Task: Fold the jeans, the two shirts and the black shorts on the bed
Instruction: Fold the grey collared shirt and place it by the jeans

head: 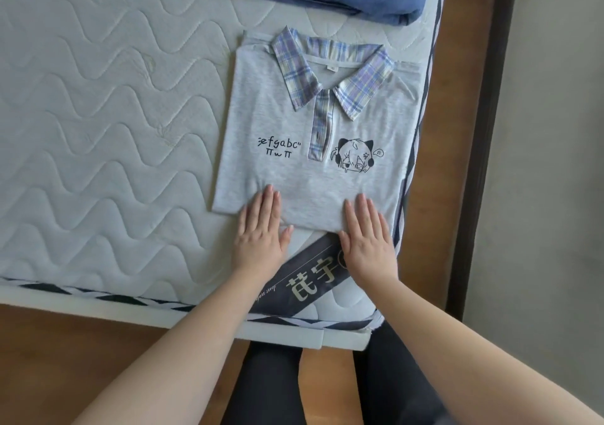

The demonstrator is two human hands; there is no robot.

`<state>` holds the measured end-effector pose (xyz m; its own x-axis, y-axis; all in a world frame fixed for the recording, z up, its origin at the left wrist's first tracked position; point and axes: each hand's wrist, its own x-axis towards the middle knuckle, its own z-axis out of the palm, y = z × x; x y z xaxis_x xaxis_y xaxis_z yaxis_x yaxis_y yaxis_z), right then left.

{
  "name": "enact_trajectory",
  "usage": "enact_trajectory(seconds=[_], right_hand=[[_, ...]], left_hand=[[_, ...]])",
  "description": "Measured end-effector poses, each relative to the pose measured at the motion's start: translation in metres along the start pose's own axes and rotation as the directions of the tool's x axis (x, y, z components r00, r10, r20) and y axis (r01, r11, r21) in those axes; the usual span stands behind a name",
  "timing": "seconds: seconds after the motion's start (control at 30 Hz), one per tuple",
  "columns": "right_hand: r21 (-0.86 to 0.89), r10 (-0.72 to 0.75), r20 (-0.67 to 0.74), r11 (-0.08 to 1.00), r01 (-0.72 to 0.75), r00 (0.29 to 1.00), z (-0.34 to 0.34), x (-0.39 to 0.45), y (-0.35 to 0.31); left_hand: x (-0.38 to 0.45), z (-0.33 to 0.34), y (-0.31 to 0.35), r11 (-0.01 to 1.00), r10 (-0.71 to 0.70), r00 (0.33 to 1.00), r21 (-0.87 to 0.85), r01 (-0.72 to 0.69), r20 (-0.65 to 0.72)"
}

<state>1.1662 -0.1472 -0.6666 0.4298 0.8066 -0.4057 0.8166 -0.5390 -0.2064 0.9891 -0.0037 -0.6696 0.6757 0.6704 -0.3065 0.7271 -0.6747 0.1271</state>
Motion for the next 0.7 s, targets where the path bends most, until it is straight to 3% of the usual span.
enact_trajectory(seconds=[0.2,0.27,0.37,0.47,0.57,0.7], right_hand=[[-0.163,0.093,0.251,0.985,-0.053,0.964,-0.024,-0.034,0.007],[-0.193,0.046,0.286,0.981,0.010,0.957,-0.044,-0.040,-0.002],[-0.238,-0.106,0.200,0.959,0.154,0.974,-0.081,-0.043,-0.019],[-0.216,-0.175,0.147,0.955,0.204,0.974,-0.117,-0.051,-0.036],[-0.227,-0.216,0.073,0.947,0.227,0.974,-0.154,-0.072,-0.058],[-0.263,-0.222,-0.132,0.947,0.182,0.966,-0.205,-0.112,-0.085]], left_hand=[[-0.023,-0.039,-0.039,0.989,-0.144,0.953,0.077,0.128,0.265],[-0.027,-0.066,-0.044,0.980,-0.191,0.945,0.099,0.170,0.266],[-0.042,-0.109,-0.051,0.994,-0.096,0.986,0.068,0.088,0.139],[-0.057,-0.151,-0.048,0.999,0.032,0.999,-0.007,-0.032,0.038],[-0.072,-0.198,-0.036,0.991,0.127,0.990,-0.044,-0.130,-0.067],[-0.095,-0.253,-0.021,0.968,0.250,0.962,0.003,-0.251,-0.110]])
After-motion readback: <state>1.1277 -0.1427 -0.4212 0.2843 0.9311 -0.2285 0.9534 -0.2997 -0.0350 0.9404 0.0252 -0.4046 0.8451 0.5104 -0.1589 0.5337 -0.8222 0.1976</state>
